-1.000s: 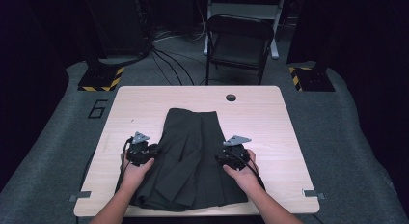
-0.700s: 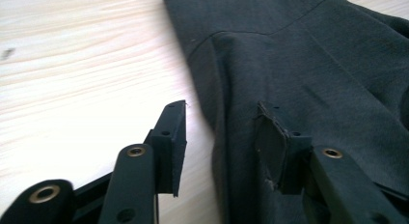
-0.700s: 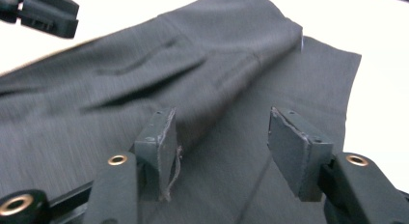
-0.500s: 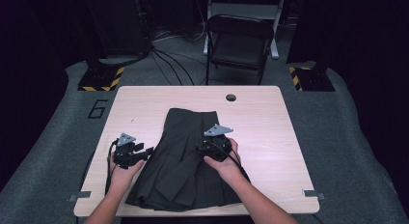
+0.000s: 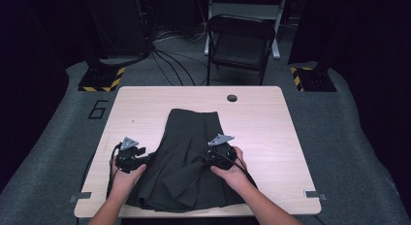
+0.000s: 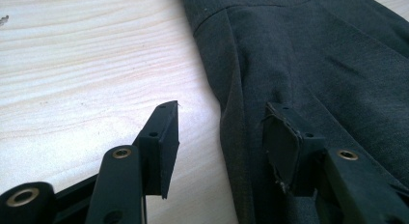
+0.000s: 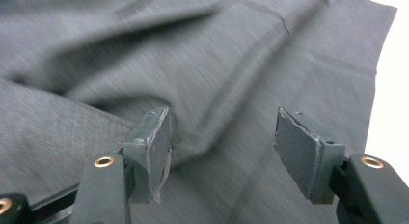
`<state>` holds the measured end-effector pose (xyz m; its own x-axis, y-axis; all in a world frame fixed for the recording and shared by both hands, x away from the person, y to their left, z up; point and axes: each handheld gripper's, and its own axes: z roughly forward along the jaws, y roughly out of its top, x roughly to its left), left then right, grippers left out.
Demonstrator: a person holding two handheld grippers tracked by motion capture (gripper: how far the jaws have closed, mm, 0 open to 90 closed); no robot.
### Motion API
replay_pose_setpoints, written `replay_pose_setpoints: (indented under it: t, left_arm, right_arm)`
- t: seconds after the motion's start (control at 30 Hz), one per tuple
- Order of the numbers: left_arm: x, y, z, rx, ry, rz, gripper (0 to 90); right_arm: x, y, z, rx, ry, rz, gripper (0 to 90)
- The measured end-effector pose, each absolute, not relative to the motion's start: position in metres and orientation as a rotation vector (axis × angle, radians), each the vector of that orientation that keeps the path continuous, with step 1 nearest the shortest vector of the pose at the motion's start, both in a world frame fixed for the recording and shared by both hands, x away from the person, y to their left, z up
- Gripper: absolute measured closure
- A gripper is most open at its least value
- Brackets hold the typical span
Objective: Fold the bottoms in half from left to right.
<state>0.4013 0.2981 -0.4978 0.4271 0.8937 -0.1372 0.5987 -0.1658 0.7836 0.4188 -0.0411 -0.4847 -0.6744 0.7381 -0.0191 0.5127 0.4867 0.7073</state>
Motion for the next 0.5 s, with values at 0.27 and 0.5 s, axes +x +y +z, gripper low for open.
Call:
replay_pose_setpoints:
  t: [0.27,0.5]
  left_arm:
    - [0.401,0.296,-0.498,1.888,1.266,0.450,47.0]
    - [0.401,0.297,-0.498,1.885,1.267,0.449,47.0]
  right_arm:
    - [0.417,-0.054,-0.486,1.092,2.396,1.010,37.8]
    - [0.418,-0.051,-0.487,1.086,2.394,1.017,38.2]
